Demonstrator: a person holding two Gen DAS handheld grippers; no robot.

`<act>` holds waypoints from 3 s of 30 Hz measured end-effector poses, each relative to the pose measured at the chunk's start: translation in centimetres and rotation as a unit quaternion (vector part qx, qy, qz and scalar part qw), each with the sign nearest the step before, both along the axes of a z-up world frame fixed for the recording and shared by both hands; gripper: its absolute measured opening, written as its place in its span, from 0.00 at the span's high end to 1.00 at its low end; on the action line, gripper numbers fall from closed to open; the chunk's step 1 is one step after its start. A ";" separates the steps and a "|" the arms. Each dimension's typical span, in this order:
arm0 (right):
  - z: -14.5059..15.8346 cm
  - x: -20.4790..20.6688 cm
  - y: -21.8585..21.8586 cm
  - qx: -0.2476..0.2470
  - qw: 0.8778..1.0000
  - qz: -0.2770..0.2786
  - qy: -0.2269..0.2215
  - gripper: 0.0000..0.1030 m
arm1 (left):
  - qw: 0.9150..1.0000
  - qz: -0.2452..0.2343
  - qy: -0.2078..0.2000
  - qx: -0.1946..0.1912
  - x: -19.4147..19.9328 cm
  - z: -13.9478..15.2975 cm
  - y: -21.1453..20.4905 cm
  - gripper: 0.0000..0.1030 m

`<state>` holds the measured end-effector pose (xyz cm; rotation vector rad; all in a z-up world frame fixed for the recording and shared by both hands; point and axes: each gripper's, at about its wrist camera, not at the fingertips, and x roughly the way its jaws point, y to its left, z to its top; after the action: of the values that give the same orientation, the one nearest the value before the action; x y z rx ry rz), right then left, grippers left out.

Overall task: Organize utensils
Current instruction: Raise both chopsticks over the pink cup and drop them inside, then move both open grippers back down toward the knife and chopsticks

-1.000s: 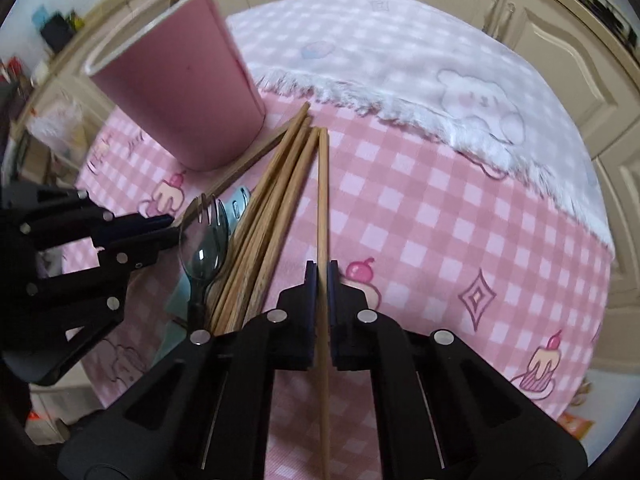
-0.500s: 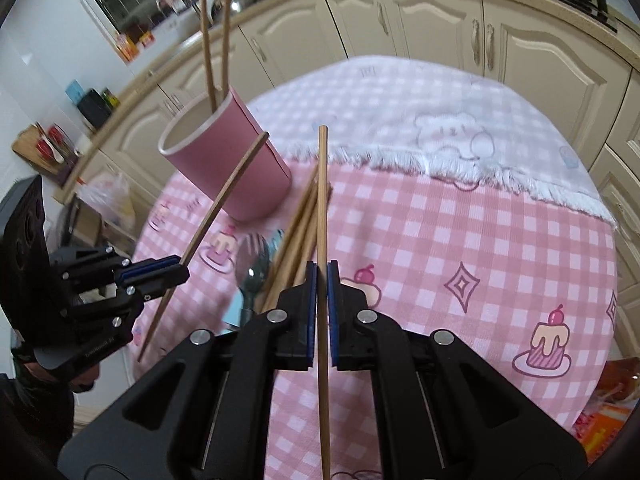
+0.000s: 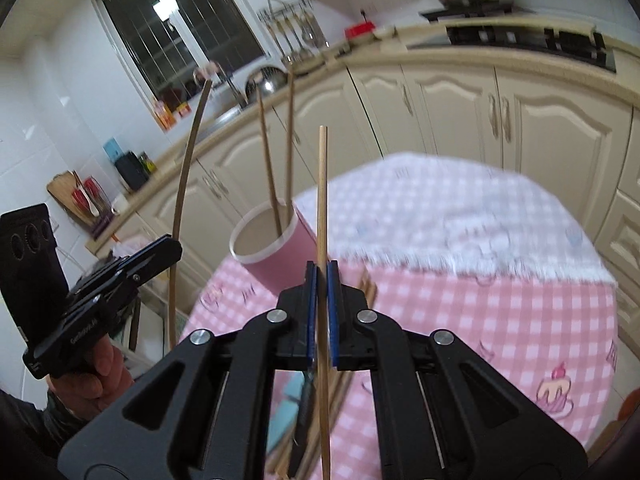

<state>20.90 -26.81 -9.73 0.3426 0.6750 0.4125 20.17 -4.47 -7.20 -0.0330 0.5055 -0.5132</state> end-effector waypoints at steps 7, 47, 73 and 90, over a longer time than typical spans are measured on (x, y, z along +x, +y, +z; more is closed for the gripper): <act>3.9 1.7 1.7 0.000 0.997 0.001 -0.075 0.95 | 0.998 0.035 -0.035 -0.043 1.9 2.8 1.2 0.95; 4.9 10.5 7.0 -0.008 0.989 0.008 -0.148 0.94 | 0.986 0.104 -0.082 -0.104 10.5 1.0 1.0 0.94; 6.5 6.1 3.5 -0.035 0.990 -0.039 -0.128 0.06 | 0.990 0.119 -0.068 -0.032 5.4 4.2 2.3 0.06; 6.7 2.0 -1.1 -0.027 0.992 -0.080 -0.092 0.06 | 0.989 0.129 -0.061 -0.024 1.3 5.2 4.0 0.06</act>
<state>22.93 -27.90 -3.07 0.2998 0.4744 0.2692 21.46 -0.45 -2.00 -0.1103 0.3622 -0.2713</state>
